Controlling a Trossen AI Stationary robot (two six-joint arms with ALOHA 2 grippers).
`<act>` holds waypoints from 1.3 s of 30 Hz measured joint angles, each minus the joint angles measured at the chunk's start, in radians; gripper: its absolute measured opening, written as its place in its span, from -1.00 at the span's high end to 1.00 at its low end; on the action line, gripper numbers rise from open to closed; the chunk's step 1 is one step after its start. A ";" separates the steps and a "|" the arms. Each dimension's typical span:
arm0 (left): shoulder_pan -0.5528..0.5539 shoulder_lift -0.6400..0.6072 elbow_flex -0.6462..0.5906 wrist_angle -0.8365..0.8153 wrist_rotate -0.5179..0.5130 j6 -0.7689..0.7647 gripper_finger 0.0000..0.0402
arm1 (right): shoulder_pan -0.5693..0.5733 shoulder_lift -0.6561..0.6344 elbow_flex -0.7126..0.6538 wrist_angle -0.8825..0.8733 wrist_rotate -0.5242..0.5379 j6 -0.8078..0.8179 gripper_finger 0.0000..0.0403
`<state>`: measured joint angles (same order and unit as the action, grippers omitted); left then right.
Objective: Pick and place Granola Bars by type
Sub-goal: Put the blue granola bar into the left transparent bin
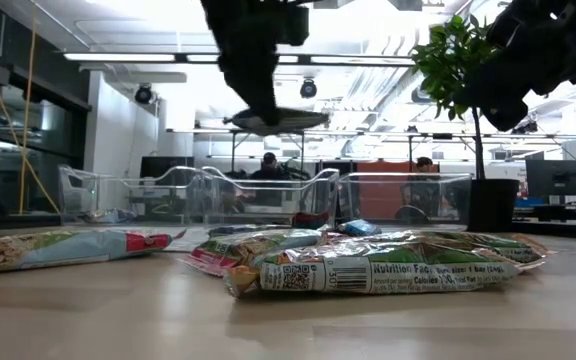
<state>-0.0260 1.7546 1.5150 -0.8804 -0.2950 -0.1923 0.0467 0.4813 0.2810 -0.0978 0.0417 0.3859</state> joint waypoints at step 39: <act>0.852 -0.188 -0.553 0.052 -0.102 -0.360 0.78 | 0.000 0.049 0.000 0.009 0.035 0.006 0.39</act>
<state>0.8263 1.5665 0.9619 -0.8281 -0.3965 -0.5521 0.0467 0.5301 0.2806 -0.0883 0.0765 0.3923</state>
